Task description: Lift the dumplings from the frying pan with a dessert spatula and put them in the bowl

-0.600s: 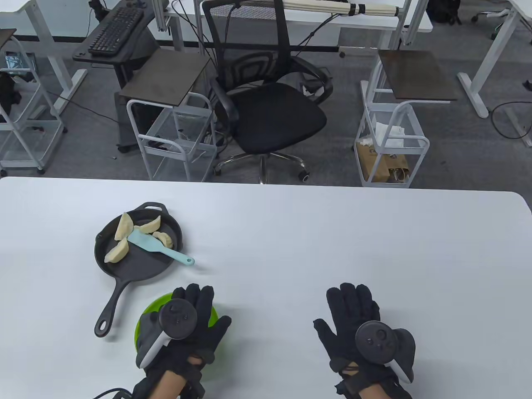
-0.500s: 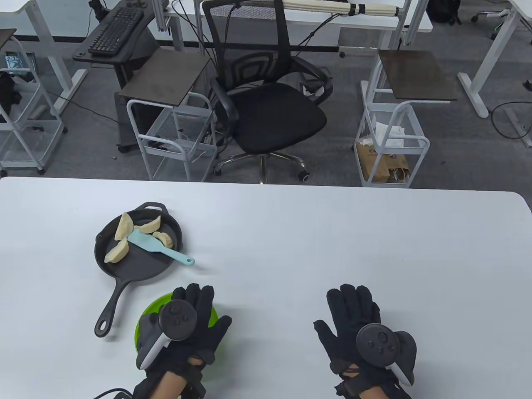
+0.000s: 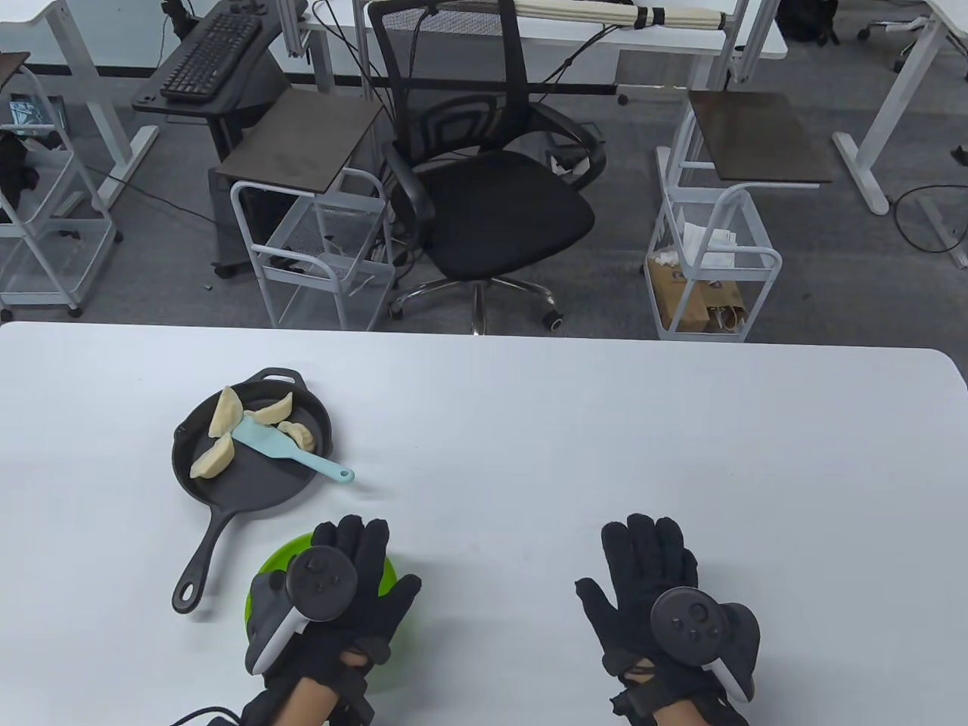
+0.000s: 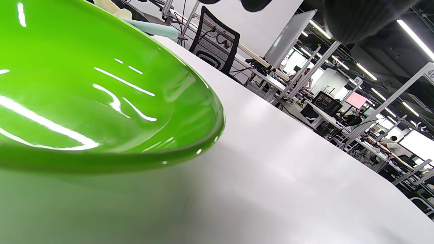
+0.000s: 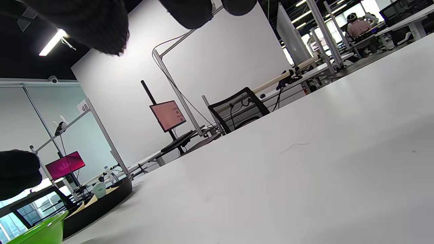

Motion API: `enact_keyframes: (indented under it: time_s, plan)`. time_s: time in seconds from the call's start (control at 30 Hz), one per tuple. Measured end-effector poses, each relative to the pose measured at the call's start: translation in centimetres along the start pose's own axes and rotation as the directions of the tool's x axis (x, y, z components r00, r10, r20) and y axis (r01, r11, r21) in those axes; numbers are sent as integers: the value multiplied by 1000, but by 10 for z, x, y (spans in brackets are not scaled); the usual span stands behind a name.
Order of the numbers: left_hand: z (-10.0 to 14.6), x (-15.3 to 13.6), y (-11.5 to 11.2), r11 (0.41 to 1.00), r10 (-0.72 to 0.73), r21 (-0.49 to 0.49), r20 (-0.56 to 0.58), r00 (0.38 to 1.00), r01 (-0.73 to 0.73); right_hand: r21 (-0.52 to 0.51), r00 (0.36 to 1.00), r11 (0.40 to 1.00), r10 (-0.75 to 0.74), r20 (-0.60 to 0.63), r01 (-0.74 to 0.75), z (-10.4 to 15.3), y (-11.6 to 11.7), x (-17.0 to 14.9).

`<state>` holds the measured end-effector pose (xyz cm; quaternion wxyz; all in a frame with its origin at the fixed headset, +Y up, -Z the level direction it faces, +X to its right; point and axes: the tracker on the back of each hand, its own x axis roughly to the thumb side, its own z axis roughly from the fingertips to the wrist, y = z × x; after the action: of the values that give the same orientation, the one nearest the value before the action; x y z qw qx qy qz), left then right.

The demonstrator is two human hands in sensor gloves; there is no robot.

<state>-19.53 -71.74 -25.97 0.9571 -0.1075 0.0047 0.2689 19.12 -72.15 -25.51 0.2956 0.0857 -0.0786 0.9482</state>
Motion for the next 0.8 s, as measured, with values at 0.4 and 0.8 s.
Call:
enact_keyframes:
  time_s: [0.4,0.8]
  plan:
    - [-4,-12,5,999,39,0,-44,998,-39,20,999,1000,-1,-34,1,-2,2,-5]
    - [-5,-29,23,993,120,39,-132,984,-115,75,998,997,-17,-62,22,-4,4,-13]
